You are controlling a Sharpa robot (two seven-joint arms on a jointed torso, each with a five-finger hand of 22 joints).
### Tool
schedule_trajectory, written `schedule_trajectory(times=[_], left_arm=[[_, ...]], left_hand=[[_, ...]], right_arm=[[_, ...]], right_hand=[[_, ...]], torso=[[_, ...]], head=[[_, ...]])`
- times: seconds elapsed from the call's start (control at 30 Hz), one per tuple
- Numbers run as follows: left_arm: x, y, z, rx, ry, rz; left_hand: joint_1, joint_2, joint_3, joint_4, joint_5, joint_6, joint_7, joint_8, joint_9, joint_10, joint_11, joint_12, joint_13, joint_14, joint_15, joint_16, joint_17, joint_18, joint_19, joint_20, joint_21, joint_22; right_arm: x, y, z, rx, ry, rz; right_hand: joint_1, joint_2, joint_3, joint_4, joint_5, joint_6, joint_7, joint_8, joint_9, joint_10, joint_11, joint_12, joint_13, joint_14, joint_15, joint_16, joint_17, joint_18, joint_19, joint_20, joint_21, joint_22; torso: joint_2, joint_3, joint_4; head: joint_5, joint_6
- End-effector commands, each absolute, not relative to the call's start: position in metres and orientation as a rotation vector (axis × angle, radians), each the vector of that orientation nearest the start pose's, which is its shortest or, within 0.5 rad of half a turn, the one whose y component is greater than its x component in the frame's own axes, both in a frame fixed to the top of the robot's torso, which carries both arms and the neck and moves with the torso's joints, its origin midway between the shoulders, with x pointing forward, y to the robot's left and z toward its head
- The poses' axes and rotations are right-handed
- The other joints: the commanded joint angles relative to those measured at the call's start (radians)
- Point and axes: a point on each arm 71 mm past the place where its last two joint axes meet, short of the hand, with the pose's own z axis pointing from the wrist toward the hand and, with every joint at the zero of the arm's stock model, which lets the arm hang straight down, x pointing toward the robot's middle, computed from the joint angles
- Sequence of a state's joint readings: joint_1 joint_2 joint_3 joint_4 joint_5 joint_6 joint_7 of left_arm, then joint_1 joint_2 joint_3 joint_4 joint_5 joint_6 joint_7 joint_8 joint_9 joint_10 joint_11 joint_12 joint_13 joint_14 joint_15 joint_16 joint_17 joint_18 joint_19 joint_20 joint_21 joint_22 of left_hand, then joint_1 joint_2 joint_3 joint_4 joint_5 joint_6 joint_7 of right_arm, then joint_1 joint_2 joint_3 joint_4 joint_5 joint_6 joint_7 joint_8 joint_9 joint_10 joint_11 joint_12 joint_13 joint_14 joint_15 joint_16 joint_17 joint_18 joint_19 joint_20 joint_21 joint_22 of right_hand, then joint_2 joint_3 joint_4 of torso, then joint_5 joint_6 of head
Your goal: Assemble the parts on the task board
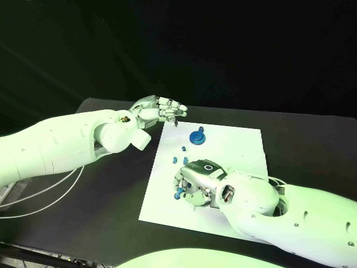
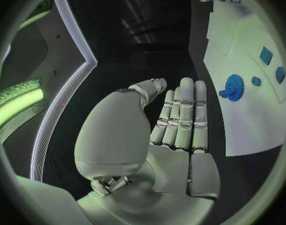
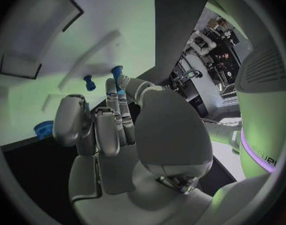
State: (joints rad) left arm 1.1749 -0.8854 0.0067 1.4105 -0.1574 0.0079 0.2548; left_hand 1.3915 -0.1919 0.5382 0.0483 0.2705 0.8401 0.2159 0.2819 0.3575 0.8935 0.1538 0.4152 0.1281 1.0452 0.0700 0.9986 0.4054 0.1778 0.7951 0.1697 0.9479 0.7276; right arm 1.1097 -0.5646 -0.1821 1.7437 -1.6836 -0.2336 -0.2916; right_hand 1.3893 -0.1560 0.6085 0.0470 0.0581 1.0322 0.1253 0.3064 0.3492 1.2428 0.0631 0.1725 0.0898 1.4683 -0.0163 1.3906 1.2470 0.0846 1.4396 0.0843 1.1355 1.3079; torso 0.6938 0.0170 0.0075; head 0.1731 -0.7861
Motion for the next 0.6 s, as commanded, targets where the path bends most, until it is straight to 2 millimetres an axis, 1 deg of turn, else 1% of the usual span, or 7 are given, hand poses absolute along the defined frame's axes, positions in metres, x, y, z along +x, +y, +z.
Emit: schedule_trajectory(times=[0.03,0.17,0.3,0.37,0.47,0.53,0.6], left_arm=[[0.4996,0.2441,-0.1865,-0.969,1.676,-1.602],[0.4997,0.2442,-0.1865,-0.97,1.676,-1.601],[0.4995,0.2439,-0.1865,-0.968,1.678,-1.605],[0.4995,0.2429,-0.1865,-0.967,1.68,-1.608],[0.4993,0.2408,-0.1865,-0.964,1.685,-1.615],[0.4991,0.2398,-0.1865,-0.962,1.688,-1.619],[0.4991,0.2393,-0.1865,-0.961,1.689,-1.621]], left_hand=[[0.004,0.005,-0.004,-0.002,-0.006,-0.004,0.001,0.006,0.001,-0.007,-0.002,0.004,-0.001,-0.006,0.002,0.002,0.001,0.006,0.002,0.001,-0.003,-0.001],[0.004,0.007,-0.006,-0.001,-0.005,-0.004,0.001,0.008,0.002,-0.007,-0.002,0.006,-0.001,-0.006,0.002,0.002,0.002,0.006,0.004,0.001,-0.005,-0.003],[0.004,0.007,-0.006,-0.001,-0.005,-0.004,0.001,0.008,0.002,-0.007,-0.002,0.006,-0.001,-0.006,0.002,0.002,0.002,0.006,0.004,0.001,-0.005,-0.003],[0.004,0.006,-0.007,-0.001,-0.005,-0.005,0.001,0.008,0.002,-0.007,-0.002,0.006,-0.001,-0.007,0.002,0.002,0.002,0.006,0.004,0.001,-0.006,-0.003],[0.004,0.006,-0.007,-0.001,-0.005,-0.005,0.001,0.008,0.002,-0.007,-0.002,0.006,-0.001,-0.007,0.002,0.002,0.002,0.006,0.004,0.001,-0.006,-0.003],[0.004,0.006,-0.007,-0.001,-0.005,-0.005,0.001,0.008,0.002,-0.007,-0.002,0.006,-0.001,-0.007,0.002,0.002,0.002,0.006,0.004,0.001,-0.006,-0.003],[0.004,0.006,-0.007,-0.001,-0.005,-0.005,0.001,0.008,0.002,-0.007,-0.002,0.006,-0.001,-0.007,0.002,0.002,0.002,0.006,0.004,0.001,-0.006,-0.003]], right_arm=[[0.3593,-0.0182,-0.2446,-0.613,1.792,0.859],[0.3587,-0.0158,-0.2454,-0.611,1.785,0.872],[0.3588,-0.015,-0.2452,-0.599,1.777,0.883],[0.3592,-0.0152,-0.2446,-0.585,1.769,0.89],[0.3603,-0.0162,-0.2437,-0.565,1.755,0.898],[0.3608,-0.017,-0.2431,-0.553,1.748,0.904],[0.3613,-0.0179,-0.2424,-0.542,1.739,0.91]], right_hand=[[-0.022,-0.001,0.002,-0.005,0.003,-0.009,0.004,0.013,0.054,-0.008,-0.001,-0.014,0.001,0.037,0.001,-0.003,-0.002,-0.009,-0.008,0.002,-0.007,0.161],[-0.047,-0.019,0.003,-0.001,0.004,-0.035,0.015,-0.007,0.048,-0.026,0.009,-0.033,0.0,0.036,0.01,-0.003,-0.004,-0.008,-0.011,0.008,-0.016,0.159],[-0.069,-0.039,0.0,0.007,0.007,-0.051,0.021,-0.022,0.043,-0.05,0.019,-0.054,-0.004,0.036,0.017,-0.003,-0.005,-0.007,-0.014,0.014,-0.023,0.157],[-0.083,-0.052,-0.003,0.013,0.007,-0.072,0.024,-0.038,0.037,-0.064,0.024,-0.065,-0.006,0.035,0.022,-0.004,-0.007,-0.006,-0.017,0.019,-0.033,0.155],[-0.088,-0.065,-0.005,0.014,0.006,-0.087,0.028,-0.053,0.032,-0.102,0.033,-0.083,-0.012,0.031,0.029,-0.011,-0.02,0.003,-0.035,0.025,-0.087,0.142],[-0.09,-0.07,-0.009,0.015,0.004,-0.09,0.03,-0.058,0.03,-0.122,0.037,-0.088,-0.015,0.03,0.033,-0.011,-0.022,0.008,-0.045,0.028,-0.117,0.135],[-0.09,-0.074,-0.017,0.015,0.002,-0.097,0.032,-0.066,0.027,-0.152,0.041,-0.091,-0.018,0.021,0.037,-0.026,-0.047,0.015,-0.061,0.032,-0.163,0.124]], torso=[[0.0,0.0002,-0.0001],[0.0,0.0007,0.0],[-0.001,0.0002,-0.0004],[0.0,0.0004,0.0],[0.0,0.0005,0.0006],[-0.001,0.0002,-0.0007],[-0.001,0.0003,-0.0019]], head=[[0.001,0.001],[0.002,0.001],[0.002,0.0],[0.001,-0.005],[0.001,-0.007],[0.003,-0.008],[0.003,-0.008]])
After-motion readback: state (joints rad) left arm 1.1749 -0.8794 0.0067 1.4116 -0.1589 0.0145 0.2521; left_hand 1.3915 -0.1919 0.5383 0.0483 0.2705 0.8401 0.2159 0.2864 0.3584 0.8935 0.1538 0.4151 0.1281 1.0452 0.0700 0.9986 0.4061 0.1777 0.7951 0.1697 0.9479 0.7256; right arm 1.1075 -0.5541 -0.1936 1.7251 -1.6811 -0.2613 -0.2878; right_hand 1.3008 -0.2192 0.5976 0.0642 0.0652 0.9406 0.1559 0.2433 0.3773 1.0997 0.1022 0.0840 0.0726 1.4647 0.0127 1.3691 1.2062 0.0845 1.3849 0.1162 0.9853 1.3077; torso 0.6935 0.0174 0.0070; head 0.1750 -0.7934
